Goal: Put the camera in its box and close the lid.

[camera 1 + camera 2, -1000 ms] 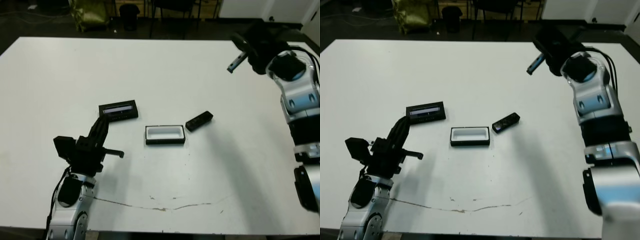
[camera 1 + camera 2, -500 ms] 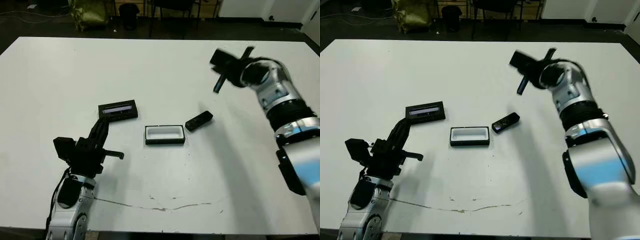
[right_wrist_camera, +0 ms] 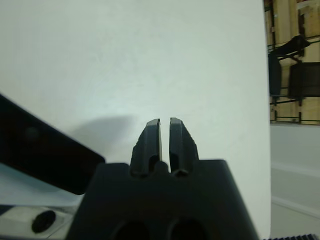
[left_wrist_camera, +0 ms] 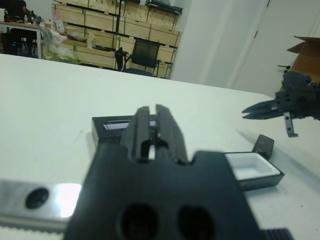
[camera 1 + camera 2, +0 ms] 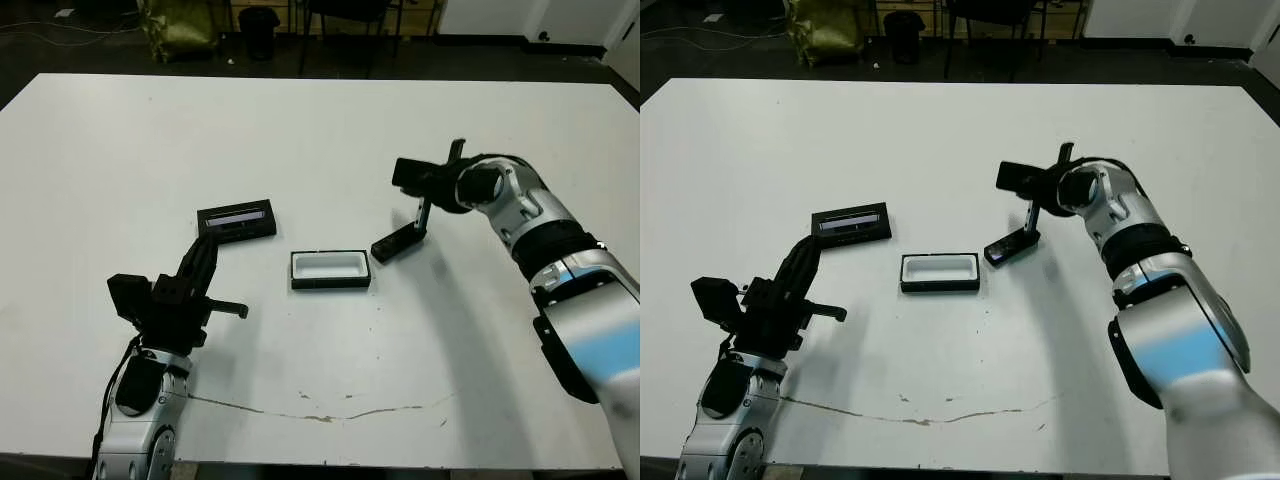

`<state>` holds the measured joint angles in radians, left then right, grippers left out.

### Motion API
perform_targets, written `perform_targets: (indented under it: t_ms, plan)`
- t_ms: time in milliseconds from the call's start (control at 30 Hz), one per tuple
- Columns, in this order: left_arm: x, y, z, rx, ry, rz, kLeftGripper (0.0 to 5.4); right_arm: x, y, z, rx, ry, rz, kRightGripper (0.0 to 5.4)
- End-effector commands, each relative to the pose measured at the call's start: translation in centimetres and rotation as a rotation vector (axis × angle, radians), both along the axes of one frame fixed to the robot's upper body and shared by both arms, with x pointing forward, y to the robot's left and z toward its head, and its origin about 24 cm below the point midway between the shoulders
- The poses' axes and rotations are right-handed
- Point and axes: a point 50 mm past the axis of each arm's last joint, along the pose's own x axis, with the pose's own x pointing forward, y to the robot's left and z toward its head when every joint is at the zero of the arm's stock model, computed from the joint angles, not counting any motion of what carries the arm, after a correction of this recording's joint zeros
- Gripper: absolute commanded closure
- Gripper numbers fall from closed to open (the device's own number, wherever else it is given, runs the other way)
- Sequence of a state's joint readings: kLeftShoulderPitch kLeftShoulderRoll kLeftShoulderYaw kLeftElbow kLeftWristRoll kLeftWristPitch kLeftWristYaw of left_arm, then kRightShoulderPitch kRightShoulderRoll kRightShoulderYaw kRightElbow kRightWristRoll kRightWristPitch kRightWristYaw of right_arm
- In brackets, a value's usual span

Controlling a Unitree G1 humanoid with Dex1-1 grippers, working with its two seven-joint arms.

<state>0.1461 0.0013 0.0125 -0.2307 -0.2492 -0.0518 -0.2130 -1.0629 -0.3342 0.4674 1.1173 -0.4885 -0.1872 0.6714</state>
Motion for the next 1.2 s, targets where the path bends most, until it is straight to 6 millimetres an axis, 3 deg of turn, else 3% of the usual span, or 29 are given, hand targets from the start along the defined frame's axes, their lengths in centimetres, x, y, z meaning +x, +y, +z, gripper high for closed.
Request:
perform_targets:
  t_ms: [33,1200]
  plan:
    - [-0.1,0.2,-0.5,0.007,0.034,0.011,5.39,-0.5,-0.2,-1.4,-0.021,0.074,-0.01,5.4]
    - [-0.2,0.2,-0.7,0.012,0.029,0.022,5.39,-1.4,-1.4,-1.9,-0.051,0.19,0.031,5.4]
